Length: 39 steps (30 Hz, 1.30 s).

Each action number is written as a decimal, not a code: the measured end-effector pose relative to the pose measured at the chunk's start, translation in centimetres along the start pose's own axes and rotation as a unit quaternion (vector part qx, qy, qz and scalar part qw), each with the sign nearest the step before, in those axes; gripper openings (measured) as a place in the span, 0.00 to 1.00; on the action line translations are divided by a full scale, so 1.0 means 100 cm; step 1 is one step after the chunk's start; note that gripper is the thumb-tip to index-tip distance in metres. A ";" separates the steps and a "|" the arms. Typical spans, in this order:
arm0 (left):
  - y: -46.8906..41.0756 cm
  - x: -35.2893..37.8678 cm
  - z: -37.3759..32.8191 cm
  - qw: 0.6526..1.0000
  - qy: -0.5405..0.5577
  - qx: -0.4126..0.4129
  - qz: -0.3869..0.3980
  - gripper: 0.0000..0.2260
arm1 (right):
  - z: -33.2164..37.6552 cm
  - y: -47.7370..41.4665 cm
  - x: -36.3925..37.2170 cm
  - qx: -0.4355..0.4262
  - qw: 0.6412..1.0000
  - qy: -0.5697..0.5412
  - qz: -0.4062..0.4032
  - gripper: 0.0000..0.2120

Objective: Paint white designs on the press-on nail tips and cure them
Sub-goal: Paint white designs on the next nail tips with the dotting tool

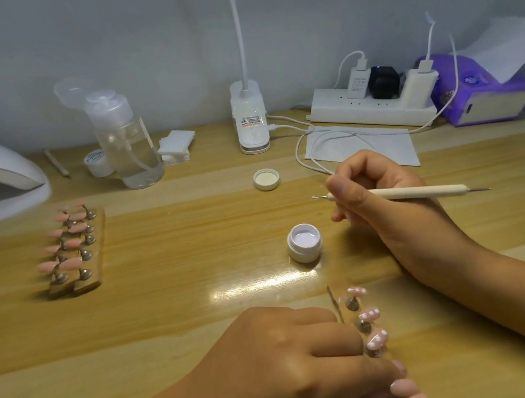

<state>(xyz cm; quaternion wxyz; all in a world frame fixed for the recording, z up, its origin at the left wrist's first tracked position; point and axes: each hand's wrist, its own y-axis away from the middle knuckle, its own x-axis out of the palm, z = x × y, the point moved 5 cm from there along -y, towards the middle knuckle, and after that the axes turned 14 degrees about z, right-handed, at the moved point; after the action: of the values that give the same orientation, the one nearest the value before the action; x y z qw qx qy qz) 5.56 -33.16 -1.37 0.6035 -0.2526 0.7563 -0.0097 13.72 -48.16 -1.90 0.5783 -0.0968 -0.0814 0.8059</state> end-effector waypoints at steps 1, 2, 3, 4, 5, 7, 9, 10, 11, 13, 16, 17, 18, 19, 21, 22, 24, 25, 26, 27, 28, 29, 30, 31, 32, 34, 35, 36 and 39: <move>0.000 0.000 0.001 1.000 0.005 0.014 -0.017 0.06 | 0.001 0.001 0.001 -0.005 1.000 0.009 0.004 0.06; 0.000 -0.001 0.003 1.000 0.017 0.014 -0.022 0.06 | 0.002 0.001 0.002 -0.012 1.000 0.016 0.009 0.04; 0.000 0.000 0.005 0.999 0.032 0.014 -0.027 0.05 | 0.004 0.002 0.002 -0.019 0.999 0.024 0.013 0.03; -0.001 -0.002 0.005 0.998 0.038 0.016 -0.037 0.04 | 0.006 0.002 0.003 -0.024 0.999 0.036 0.015 0.03; -0.001 -0.004 0.006 0.997 0.062 0.015 -0.048 0.04 | 0.007 0.003 0.003 -0.025 0.998 0.050 0.014 0.04; -0.003 -0.010 0.006 0.990 0.124 0.006 -0.061 0.04 | 0.008 0.003 0.004 -0.028 0.997 0.073 0.007 0.06; -0.002 -0.017 0.013 0.972 0.214 -0.014 -0.096 0.04 | 0.008 0.003 0.006 -0.044 0.995 0.088 0.005 0.07; -0.001 -0.019 0.020 0.953 0.276 -0.043 -0.114 0.04 | 0.008 0.004 0.008 -0.052 0.994 0.101 0.006 0.08; 0.000 -0.020 0.028 0.923 0.348 -0.084 -0.139 0.04 | 0.008 0.004 0.009 -0.057 0.991 0.119 0.010 0.09; 0.004 -0.016 0.049 0.837 0.480 -0.168 -0.203 0.05 | 0.006 0.004 0.012 -0.062 0.984 0.163 0.027 0.09; 0.009 -0.011 0.074 0.729 0.570 -0.260 -0.275 0.05 | 0.004 0.003 0.016 -0.058 0.974 0.213 0.054 0.10; 0.010 -0.009 0.080 0.708 0.583 -0.279 -0.284 0.04 | 0.003 0.002 0.018 -0.058 0.971 0.225 0.062 0.10; 0.011 -0.009 0.082 0.696 0.592 -0.286 -0.289 0.04 | 0.003 0.002 0.019 -0.058 0.968 0.234 0.068 0.11; 0.011 -0.009 0.084 0.695 0.594 -0.286 -0.287 0.05 | 0.003 0.001 0.020 -0.058 0.967 0.239 0.073 0.11; 0.010 -0.010 0.081 0.707 0.592 -0.275 -0.273 0.05 | 0.002 0.000 0.021 -0.056 0.964 0.248 0.079 0.11; 0.010 -0.009 0.080 0.712 0.591 -0.269 -0.267 0.05 | 0.002 0.000 0.021 -0.054 0.962 0.254 0.083 0.11; 0.010 -0.009 0.080 0.718 0.587 -0.265 -0.264 0.05 | 0.000 -0.001 0.022 -0.047 0.960 0.261 0.092 0.11; 0.010 -0.009 0.080 0.721 0.582 -0.267 -0.265 0.06 | -0.001 -0.001 0.022 -0.044 0.959 0.262 0.095 0.10; 0.010 -0.009 0.081 0.723 0.577 -0.271 -0.266 0.06 | -0.001 -0.001 0.022 -0.043 0.959 0.264 0.098 0.10; 0.010 -0.008 0.081 0.724 0.575 -0.272 -0.267 0.06 | -0.001 -0.001 0.023 -0.045 0.958 0.267 0.100 0.10; 0.009 -0.008 0.081 0.725 0.574 -0.271 -0.266 0.05 | -0.001 -0.001 0.023 -0.047 0.956 0.272 0.101 0.11; 0.009 -0.007 0.082 0.728 0.573 -0.268 -0.264 0.06 | -0.001 -0.001 0.024 -0.049 0.954 0.278 0.102 0.11; 0.009 -0.007 0.081 0.733 0.571 -0.264 -0.261 0.06 | 0.000 -0.001 0.024 -0.049 0.952 0.284 0.102 0.11; 0.009 -0.007 0.081 0.737 0.569 -0.259 -0.258 0.06 | 0.000 -0.001 0.024 -0.047 0.951 0.287 0.102 0.11; 0.009 -0.007 0.081 0.738 0.570 -0.253 -0.256 0.06 | 0.000 -0.001 0.024 -0.043 0.952 0.286 0.101 0.10; 0.009 -0.007 0.082 0.735 0.575 -0.248 -0.259 0.06 | 0.000 -0.001 0.024 -0.039 0.955 0.277 0.096 0.09; 0.009 -0.007 0.082 0.734 0.577 -0.247 -0.260 0.06 | 0.001 -0.001 0.024 -0.038 0.958 0.268 0.092 0.09; 0.009 -0.007 0.082 0.734 0.577 -0.246 -0.260 0.05 | 0.001 0.000 0.024 -0.035 0.963 0.255 0.086 0.09; 0.008 -0.007 0.082 0.736 0.576 -0.243 -0.259 0.04 | 0.001 0.000 0.019 -0.018 0.981 0.184 0.057 0.08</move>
<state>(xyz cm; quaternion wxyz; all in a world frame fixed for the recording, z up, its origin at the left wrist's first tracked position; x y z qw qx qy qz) 12.84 -29.81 -3.20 -0.0550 -0.5225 0.8416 -0.1252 13.15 -46.39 -1.92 0.5348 -0.2586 0.0177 0.8042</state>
